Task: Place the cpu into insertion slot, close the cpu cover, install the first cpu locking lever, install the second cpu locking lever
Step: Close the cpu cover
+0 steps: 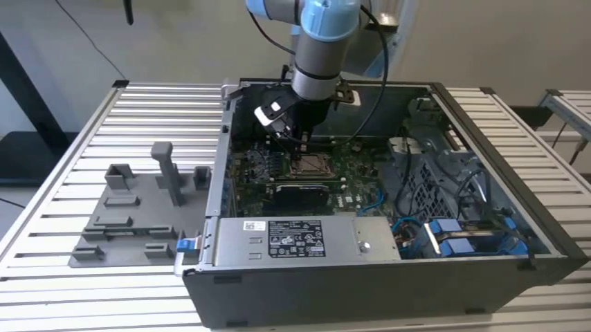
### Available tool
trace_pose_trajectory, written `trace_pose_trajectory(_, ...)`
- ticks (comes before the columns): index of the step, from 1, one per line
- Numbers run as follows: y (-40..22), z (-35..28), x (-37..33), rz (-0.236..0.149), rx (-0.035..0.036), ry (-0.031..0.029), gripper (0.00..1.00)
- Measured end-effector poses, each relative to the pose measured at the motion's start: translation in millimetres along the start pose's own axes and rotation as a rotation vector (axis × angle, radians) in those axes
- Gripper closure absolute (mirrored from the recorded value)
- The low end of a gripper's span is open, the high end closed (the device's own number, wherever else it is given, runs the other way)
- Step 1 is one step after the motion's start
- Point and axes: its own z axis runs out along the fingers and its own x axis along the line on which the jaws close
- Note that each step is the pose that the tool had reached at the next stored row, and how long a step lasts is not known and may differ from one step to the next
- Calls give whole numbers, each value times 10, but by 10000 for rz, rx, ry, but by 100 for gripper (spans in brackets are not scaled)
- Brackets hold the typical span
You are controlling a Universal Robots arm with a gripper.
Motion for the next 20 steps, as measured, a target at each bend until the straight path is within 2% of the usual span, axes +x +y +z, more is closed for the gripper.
trace_pose_trajectory(7,-25,-251,26,1,3,16,89)
trace_pose_trajectory(11,-39,-369,38,-1,-5,48,89)
trace_pose_trajectory(13,-55,-400,41,-6,-29,76,89)
trace_pose_trajectory(16,-67,-405,41,-15,-98,91,89)
trace_pose_trajectory(20,-67,-406,41,-15,-98,89,89)
